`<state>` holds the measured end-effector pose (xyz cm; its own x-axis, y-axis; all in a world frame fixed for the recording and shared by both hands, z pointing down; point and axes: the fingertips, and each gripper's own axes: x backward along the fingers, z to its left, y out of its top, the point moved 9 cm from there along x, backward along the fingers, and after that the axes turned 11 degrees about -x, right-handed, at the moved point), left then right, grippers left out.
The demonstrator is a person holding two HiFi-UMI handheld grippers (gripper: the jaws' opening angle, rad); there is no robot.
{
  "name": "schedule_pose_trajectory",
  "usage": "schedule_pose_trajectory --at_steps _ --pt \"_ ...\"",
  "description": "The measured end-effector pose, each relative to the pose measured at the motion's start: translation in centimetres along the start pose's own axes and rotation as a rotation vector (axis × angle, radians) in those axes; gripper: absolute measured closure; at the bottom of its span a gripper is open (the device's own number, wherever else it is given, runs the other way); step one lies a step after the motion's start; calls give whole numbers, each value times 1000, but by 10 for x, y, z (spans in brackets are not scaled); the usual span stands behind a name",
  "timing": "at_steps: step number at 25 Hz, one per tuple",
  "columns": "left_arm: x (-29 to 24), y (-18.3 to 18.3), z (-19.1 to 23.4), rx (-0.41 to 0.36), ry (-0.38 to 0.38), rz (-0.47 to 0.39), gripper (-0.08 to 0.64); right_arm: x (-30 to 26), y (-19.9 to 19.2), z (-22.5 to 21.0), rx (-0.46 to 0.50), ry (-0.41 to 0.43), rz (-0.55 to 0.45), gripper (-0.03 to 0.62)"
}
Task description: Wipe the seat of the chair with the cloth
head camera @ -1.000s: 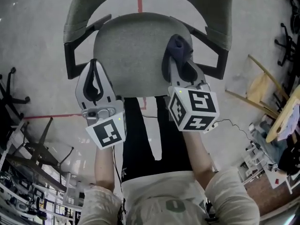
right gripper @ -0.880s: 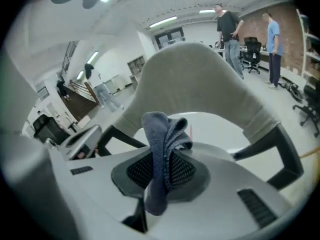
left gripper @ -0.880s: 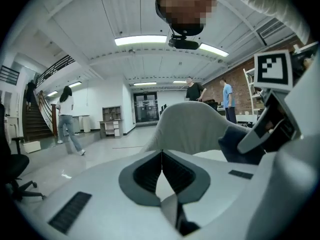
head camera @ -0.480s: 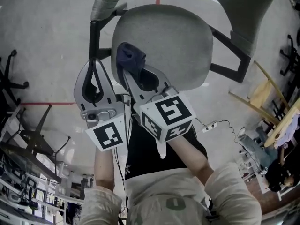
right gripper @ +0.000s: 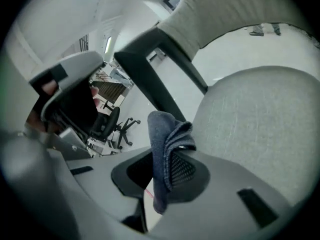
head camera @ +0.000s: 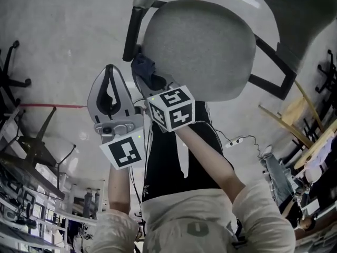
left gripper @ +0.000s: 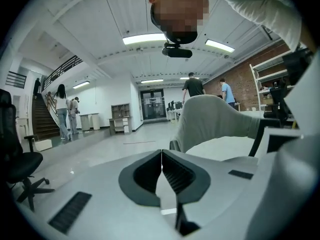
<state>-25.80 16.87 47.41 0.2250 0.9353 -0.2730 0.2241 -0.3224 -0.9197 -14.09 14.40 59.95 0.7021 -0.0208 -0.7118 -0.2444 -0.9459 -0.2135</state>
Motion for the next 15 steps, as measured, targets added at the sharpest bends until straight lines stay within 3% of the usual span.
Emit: schedule_pose_trajectory --at_steps 7,15 --pt "-9 0 0 -16 -43 -7 545 -25 -22 -18 43 -65 8 535" --pt "-18 9 -17 -32 -74 -9 545 -3 -18 -48 52 -109 8 535"
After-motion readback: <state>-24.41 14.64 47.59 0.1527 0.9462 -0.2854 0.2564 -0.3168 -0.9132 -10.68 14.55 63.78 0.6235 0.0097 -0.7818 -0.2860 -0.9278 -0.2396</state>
